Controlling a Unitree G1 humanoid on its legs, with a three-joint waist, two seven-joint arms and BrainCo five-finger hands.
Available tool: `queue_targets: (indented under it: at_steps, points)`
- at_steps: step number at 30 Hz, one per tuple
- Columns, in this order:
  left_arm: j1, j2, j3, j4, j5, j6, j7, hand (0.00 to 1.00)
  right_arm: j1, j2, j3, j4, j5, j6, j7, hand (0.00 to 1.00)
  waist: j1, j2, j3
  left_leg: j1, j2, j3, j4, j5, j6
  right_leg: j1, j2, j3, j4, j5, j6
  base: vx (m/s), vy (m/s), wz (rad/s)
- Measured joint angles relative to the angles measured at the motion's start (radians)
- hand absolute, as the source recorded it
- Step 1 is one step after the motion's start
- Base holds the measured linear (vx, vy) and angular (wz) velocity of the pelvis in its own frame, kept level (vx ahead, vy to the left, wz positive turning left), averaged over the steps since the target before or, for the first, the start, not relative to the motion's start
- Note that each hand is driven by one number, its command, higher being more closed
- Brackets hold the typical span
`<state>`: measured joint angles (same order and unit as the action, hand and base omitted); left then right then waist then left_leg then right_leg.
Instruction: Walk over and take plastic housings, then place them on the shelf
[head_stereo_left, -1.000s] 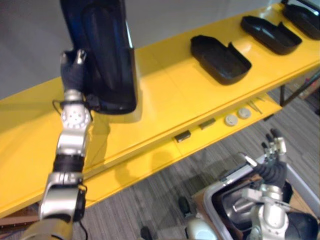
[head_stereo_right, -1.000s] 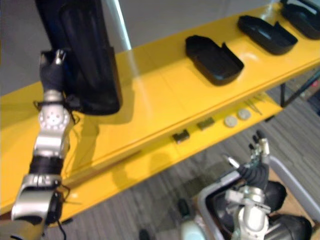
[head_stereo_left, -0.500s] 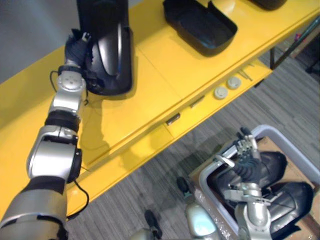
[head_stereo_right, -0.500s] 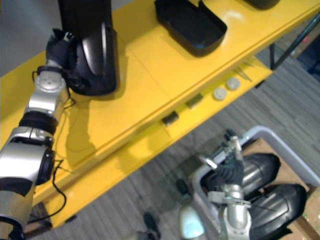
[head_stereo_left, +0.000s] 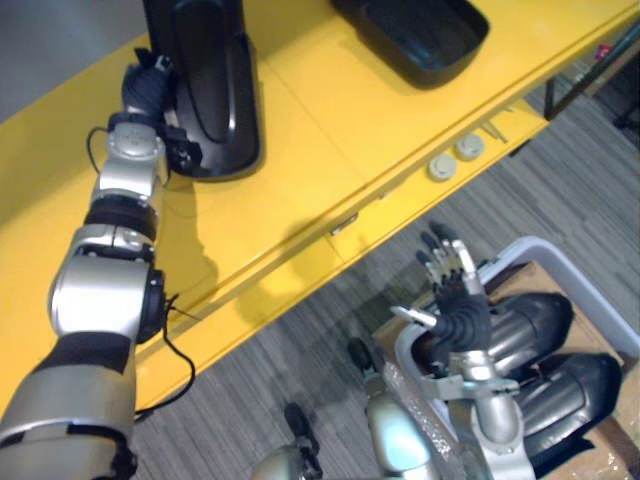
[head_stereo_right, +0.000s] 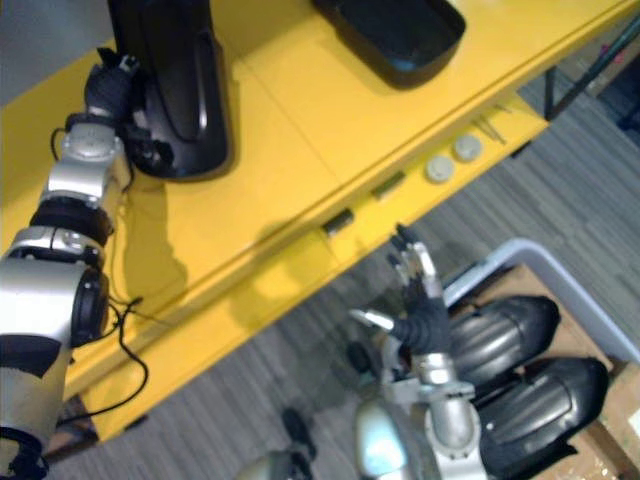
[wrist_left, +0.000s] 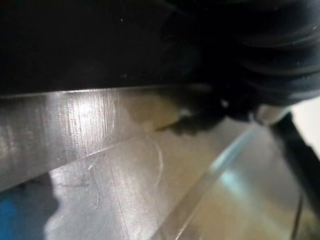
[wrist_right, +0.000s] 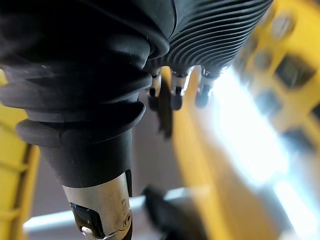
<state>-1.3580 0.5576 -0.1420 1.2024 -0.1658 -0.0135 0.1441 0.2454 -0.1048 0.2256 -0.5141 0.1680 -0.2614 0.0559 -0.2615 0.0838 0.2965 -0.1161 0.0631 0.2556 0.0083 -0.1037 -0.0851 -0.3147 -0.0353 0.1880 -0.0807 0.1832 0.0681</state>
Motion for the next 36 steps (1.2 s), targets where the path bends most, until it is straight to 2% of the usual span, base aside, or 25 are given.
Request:
queue_targets:
  at_steps: [1, 2, 5, 9, 13, 18, 26, 29, 31, 34, 36]
  points:
    - [0.000, -0.003, 0.000, 0.000, 0.006, 0.000, 0.000, 1.00, -0.012, -0.005, 0.014, 0.000, 0.015, 0.000, 0.009, 0.00, 0.002, 0.000, 0.000, -0.004, -0.002, -0.002, 0.000, 0.002, 0.002, -0.001, -0.002, -0.003, 0.000, 0.000, 0.000, -0.01, -0.005, 0.29]
    - [-0.003, -0.010, -0.001, 0.000, 0.009, 0.000, 0.000, 0.00, -0.031, -0.016, 0.039, 0.001, 0.031, 0.000, 0.018, 0.00, 0.005, -0.001, 0.002, -0.010, -0.005, -0.011, -0.001, 0.006, 0.004, -0.002, -0.008, -0.018, 0.000, 0.000, 0.000, -0.01, -0.004, 0.25]
    - [-0.039, -0.019, -0.024, 0.001, 0.010, 0.001, 0.001, 0.00, -0.054, -0.021, 0.081, 0.004, 0.054, 0.000, 0.032, 0.00, 0.016, -0.014, 0.011, -0.022, -0.011, -0.040, -0.001, 0.014, 0.008, -0.001, -0.019, -0.042, 0.000, 0.000, 0.000, -0.01, -0.005, 0.27]
    - [-0.048, -0.020, -0.029, 0.005, 0.018, 0.020, 0.002, 0.00, -0.050, -0.021, 0.090, 0.017, 0.054, 0.001, 0.035, 0.00, 0.032, -0.016, 0.013, -0.023, -0.014, -0.055, -0.003, 0.015, 0.008, 0.004, -0.023, -0.052, 0.000, 0.001, 0.000, 0.01, -0.009, 0.10]
    - [-0.047, -0.020, -0.029, 0.006, 0.019, 0.038, -0.003, 0.00, -0.048, -0.030, 0.093, 0.031, 0.054, 0.001, 0.036, 0.00, 0.033, -0.018, 0.014, -0.009, -0.015, -0.055, -0.004, 0.015, 0.009, 0.019, -0.025, -0.054, 0.000, 0.001, 0.000, 0.01, -0.004, 0.03]
    - [-0.061, -0.018, -0.032, 0.005, 0.019, 0.038, -0.041, 0.00, -0.026, -0.032, 0.094, 0.060, 0.054, 0.001, 0.037, 0.00, 0.034, -0.024, 0.015, 0.010, -0.019, -0.057, -0.003, 0.015, 0.009, 0.041, -0.029, -0.055, 0.000, 0.001, 0.000, -0.01, -0.008, 0.02]
    - [-0.061, -0.018, -0.038, -0.015, 0.003, 0.038, -0.053, 0.00, -0.039, -0.033, 0.087, 0.075, 0.054, 0.002, 0.037, 0.00, 0.031, -0.025, 0.014, 0.012, -0.018, -0.055, 0.000, 0.015, 0.009, 0.042, -0.028, -0.050, 0.000, 0.003, 0.004, -0.01, -0.007, 0.00]
    - [-0.058, -0.021, -0.063, -0.129, -0.031, 0.037, -0.049, 0.00, -0.076, -0.033, 0.071, 0.109, 0.048, 0.004, 0.034, 0.00, 0.034, -0.029, 0.012, 0.029, -0.017, -0.055, -0.002, 0.015, 0.009, 0.061, -0.028, -0.053, 0.000, 0.003, 0.004, 0.00, 0.000, 0.00]
    - [-0.018, -0.021, -0.070, -0.329, -0.030, 0.024, -0.035, 0.00, -0.118, -0.033, 0.027, 0.134, 0.014, 0.004, 0.027, 0.00, 0.043, -0.034, 0.008, 0.049, -0.015, -0.057, -0.002, 0.015, 0.009, 0.089, -0.028, -0.068, 0.000, 0.003, 0.004, 0.00, -0.003, 0.06]
    - [0.151, -0.043, -0.059, -0.681, -0.013, -0.053, 0.012, 0.00, -0.158, -0.038, -0.072, 0.165, -0.091, 0.004, -0.019, 0.00, 0.067, -0.041, -0.027, 0.066, -0.010, -0.087, 0.000, 0.014, 0.009, 0.121, -0.026, -0.100, -0.001, 0.002, 0.005, 0.01, -0.006, 0.21]
    - [0.307, -0.089, -0.005, -0.840, -0.008, -0.074, 0.035, 0.00, -0.165, -0.043, -0.150, 0.170, -0.157, 0.005, -0.051, 0.00, 0.093, -0.041, -0.060, 0.098, -0.003, -0.101, -0.007, 0.015, 0.009, 0.151, -0.020, -0.118, -0.001, 0.002, 0.005, 0.02, 0.001, 0.25]
